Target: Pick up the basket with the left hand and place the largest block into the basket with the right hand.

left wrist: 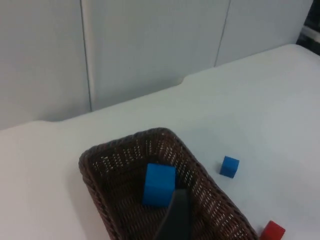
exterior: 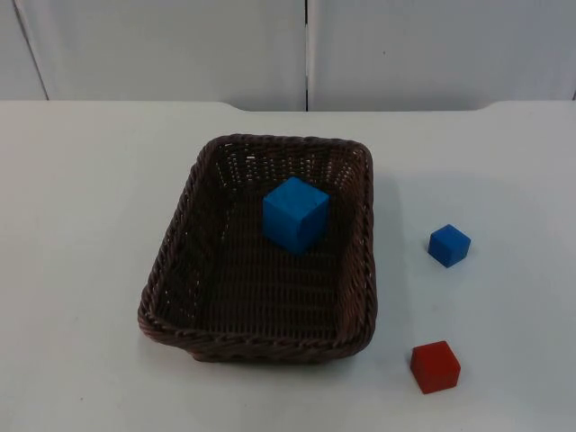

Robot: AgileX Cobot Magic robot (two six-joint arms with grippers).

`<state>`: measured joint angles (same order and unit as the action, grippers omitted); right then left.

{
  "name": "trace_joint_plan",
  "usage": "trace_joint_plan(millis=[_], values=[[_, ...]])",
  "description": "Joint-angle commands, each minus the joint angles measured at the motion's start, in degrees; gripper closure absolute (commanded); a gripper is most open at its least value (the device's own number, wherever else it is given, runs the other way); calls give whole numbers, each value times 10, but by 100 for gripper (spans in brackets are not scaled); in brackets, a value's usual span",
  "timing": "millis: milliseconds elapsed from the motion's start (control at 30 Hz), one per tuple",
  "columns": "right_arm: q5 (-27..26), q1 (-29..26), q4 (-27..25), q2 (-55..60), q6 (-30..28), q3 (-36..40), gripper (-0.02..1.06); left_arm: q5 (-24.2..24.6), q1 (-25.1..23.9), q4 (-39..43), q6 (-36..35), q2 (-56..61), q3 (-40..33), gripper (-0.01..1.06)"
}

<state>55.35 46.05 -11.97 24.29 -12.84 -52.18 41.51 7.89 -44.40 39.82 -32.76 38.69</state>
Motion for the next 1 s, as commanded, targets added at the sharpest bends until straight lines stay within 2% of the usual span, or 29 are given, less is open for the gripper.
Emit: trace_joint_plan(millis=[0, 100, 233, 267, 467, 700, 967], values=[[-16, -1, -1, -42, 15, 32, 21, 12, 1, 9, -13, 37, -4, 32], [-18, -1, -1, -75, 19, 51, 21, 15, 1, 23, -23, 60, -4, 32], [-12, -1, -1, -122, 30, 71, 21, 20, 1, 105, -99, 94, -4, 32], [-12, -1, -1, -122, 30, 71, 21, 20, 1, 105, -99, 94, -4, 32], [-3, -1, 4, -192, 59, 110, 21, 63, 1, 219, -197, 156, -4, 32], [10, -1, 24, -243, 80, 138, 21, 102, 1, 303, -268, 222, -4, 32], [38, -1, 43, -243, 98, 158, 21, 146, 1, 392, -331, 283, -8, 32]])
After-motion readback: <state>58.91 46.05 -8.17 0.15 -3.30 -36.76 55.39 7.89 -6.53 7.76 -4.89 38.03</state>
